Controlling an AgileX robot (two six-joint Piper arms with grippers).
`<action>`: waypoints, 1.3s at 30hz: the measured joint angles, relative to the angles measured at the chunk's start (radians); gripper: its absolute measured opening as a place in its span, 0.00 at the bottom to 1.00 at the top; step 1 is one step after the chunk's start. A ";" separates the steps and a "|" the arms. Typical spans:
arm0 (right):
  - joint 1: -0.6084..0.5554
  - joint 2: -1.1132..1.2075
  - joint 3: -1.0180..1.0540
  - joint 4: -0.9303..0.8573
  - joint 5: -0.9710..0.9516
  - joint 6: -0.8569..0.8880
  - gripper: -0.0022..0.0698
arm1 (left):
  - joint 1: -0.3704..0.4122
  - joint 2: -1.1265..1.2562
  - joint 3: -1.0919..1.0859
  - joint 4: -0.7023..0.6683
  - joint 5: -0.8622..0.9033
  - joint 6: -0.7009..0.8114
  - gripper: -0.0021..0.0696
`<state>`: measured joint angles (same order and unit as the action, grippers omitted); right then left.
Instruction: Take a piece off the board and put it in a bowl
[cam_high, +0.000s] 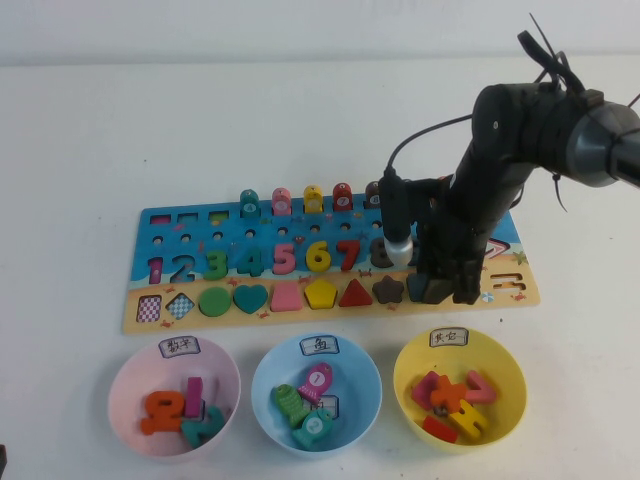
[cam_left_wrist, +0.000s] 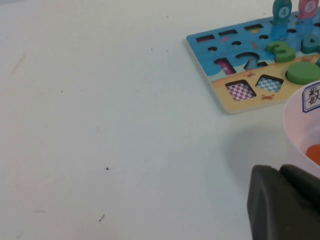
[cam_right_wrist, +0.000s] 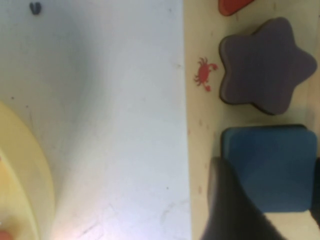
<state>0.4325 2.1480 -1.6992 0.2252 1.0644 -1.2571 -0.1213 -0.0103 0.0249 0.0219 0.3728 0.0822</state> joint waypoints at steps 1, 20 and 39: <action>0.000 0.000 0.000 0.000 0.000 0.000 0.43 | 0.000 0.000 0.000 0.000 0.000 0.000 0.02; 0.008 -0.172 0.008 -0.017 0.031 0.345 0.43 | 0.000 0.000 0.000 0.000 0.000 0.000 0.02; 0.201 -0.793 0.756 -0.069 -0.519 1.343 0.43 | 0.000 0.000 0.000 0.000 0.000 0.000 0.02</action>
<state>0.6335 1.3549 -0.9431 0.1567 0.5451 0.0860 -0.1213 -0.0103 0.0249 0.0219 0.3728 0.0822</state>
